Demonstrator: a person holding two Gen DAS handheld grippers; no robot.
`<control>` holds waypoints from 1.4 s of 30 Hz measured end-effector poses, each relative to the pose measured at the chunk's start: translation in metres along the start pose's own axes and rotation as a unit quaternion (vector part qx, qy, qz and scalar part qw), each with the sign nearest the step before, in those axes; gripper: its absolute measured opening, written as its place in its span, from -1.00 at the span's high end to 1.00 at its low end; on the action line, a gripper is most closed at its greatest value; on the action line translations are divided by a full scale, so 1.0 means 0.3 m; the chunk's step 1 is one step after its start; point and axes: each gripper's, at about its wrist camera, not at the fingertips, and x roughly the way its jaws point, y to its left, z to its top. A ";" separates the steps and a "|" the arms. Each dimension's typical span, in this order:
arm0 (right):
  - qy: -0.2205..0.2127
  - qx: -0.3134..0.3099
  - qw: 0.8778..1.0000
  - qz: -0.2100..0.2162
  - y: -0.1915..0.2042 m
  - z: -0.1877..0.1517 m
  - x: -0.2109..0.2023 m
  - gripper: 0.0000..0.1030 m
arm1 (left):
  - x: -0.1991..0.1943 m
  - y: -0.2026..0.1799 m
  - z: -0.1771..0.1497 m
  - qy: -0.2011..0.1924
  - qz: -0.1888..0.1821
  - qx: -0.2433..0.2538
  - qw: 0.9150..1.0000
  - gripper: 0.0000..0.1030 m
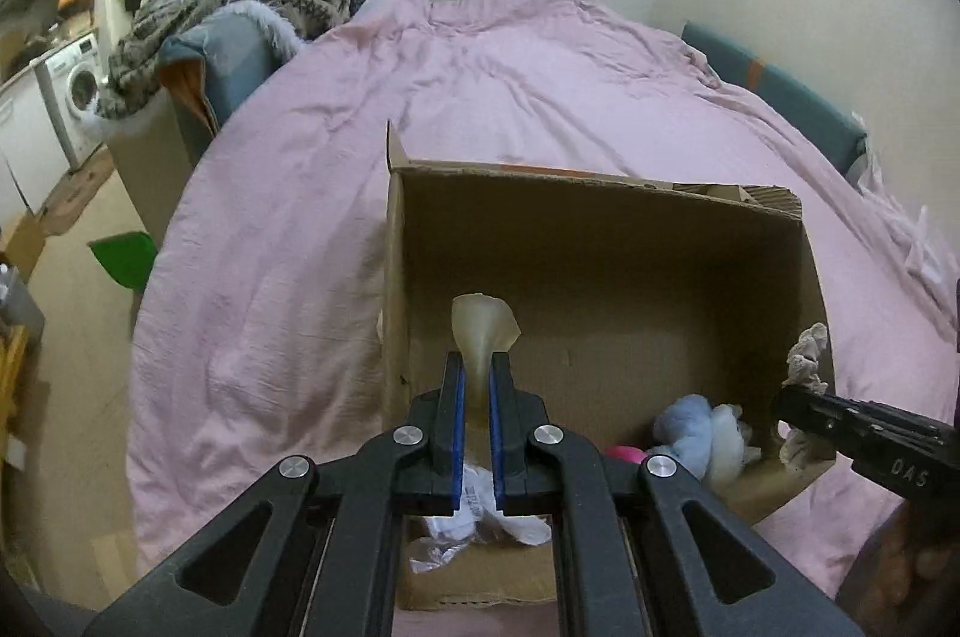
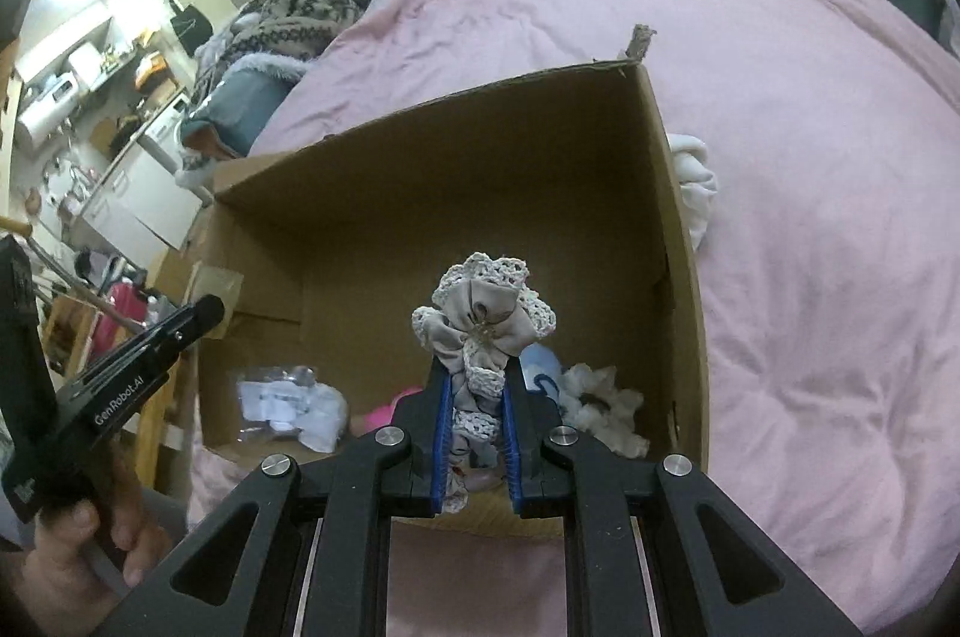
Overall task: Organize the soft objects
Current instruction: 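Carry both items into the box and open both tools to release them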
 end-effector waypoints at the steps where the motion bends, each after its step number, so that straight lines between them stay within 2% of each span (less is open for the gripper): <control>1: 0.000 -0.002 1.000 -0.001 0.001 0.002 0.004 0.69 | 0.003 -0.002 -0.001 -0.001 0.006 0.004 1.000 0.87; 8: 0.009 0.010 1.000 -0.015 -0.007 0.005 0.032 0.68 | 0.031 0.003 -0.021 0.011 0.001 -0.012 1.000 0.86; 12: 0.013 0.019 1.000 -0.020 -0.025 0.003 0.037 0.68 | 0.041 -0.014 -0.027 0.012 0.001 0.000 1.000 0.85; 16: 0.017 0.026 0.999 -0.019 -0.035 0.003 0.043 0.68 | 0.039 -0.029 -0.037 0.008 0.001 0.011 1.000 0.85; 24: 0.021 0.019 1.000 -0.009 -0.028 -0.003 0.049 0.68 | 0.058 -0.022 -0.047 0.027 -0.008 -0.003 1.000 0.84; 26: 0.021 0.019 1.000 -0.004 -0.026 -0.003 0.049 0.68 | 0.056 -0.025 -0.049 0.027 -0.012 -0.002 1.000 0.80; 28: 0.022 0.018 1.000 -0.004 -0.027 -0.005 0.050 0.67 | 0.051 -0.032 -0.051 0.024 -0.012 0.003 1.000 0.68; 36: 0.022 0.031 0.999 0.002 -0.037 -0.002 0.051 0.53 | 0.042 -0.048 -0.053 0.029 -0.005 0.018 0.999 0.50; 38: 0.020 0.035 0.999 0.003 -0.039 -0.001 0.048 0.38 | 0.034 -0.051 -0.052 0.024 -0.002 0.018 1.000 0.28; 39: 0.018 0.036 0.999 0.006 -0.039 0.000 0.046 0.32 | 0.029 -0.050 -0.052 0.021 0.000 0.017 1.000 0.02; 40: 0.016 0.038 0.999 0.008 -0.041 0.001 0.043 0.03 | 0.021 -0.049 -0.051 0.014 0.003 0.016 1.000 -0.21; 41: 0.011 0.042 0.999 0.011 -0.042 0.002 0.037 -0.27 | 0.014 -0.049 -0.051 0.007 0.004 0.016 1.000 -0.24; 42: 0.003 0.045 0.999 0.011 -0.042 0.003 0.029 -0.33 | 0.009 -0.051 -0.051 0.004 0.001 0.016 1.000 -0.27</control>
